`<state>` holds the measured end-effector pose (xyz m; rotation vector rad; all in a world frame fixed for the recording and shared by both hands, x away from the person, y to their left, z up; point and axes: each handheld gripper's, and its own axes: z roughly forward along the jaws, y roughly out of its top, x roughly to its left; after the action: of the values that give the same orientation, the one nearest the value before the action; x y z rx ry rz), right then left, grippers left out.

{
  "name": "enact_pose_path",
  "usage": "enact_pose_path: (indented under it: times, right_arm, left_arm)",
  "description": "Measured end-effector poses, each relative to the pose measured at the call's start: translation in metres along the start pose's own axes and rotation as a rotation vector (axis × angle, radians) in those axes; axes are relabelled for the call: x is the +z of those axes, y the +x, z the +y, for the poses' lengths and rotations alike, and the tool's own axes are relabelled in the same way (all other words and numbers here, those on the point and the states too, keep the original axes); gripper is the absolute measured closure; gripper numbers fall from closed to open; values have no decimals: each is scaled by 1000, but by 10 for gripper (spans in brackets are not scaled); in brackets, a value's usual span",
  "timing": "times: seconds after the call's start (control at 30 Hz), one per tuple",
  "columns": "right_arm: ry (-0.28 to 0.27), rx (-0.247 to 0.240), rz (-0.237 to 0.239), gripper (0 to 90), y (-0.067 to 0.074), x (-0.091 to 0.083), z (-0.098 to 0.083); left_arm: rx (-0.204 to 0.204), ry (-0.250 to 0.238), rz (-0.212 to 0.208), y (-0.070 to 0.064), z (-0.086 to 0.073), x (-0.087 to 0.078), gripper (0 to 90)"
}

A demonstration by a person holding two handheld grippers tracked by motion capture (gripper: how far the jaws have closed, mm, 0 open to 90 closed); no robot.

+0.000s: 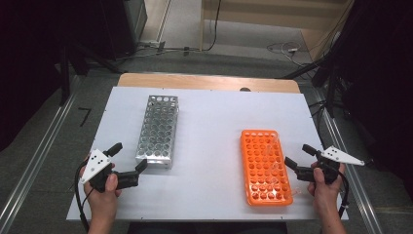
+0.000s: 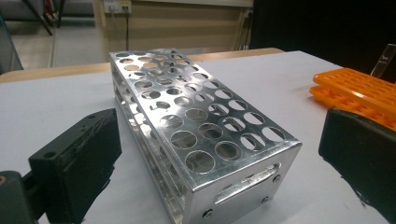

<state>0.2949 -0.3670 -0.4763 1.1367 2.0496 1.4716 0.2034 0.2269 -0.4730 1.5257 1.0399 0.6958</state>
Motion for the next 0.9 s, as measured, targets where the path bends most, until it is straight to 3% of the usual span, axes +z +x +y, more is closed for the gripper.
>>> enact_pose_path:
  times: [0.43, 0.47, 0.6, 0.9]
  right_arm:
    - [31, 6, 17, 82, 6, 11, 15]
    - [41, 19, 34, 145, 5, 15, 18]
    - [80, 32, 41, 253, 5, 27, 21]
    - [138, -7, 72, 522, 6, 50, 25]
  left_arm:
    - [-4, 4, -15, -3, -1, 1, 0]
    - [-2, 7, -10, -4, -1, 1, 0]
    - [-4, 9, -10, -3, -1, 0, 0]
    - [-7, 9, -4, -2, -1, -1, 0]
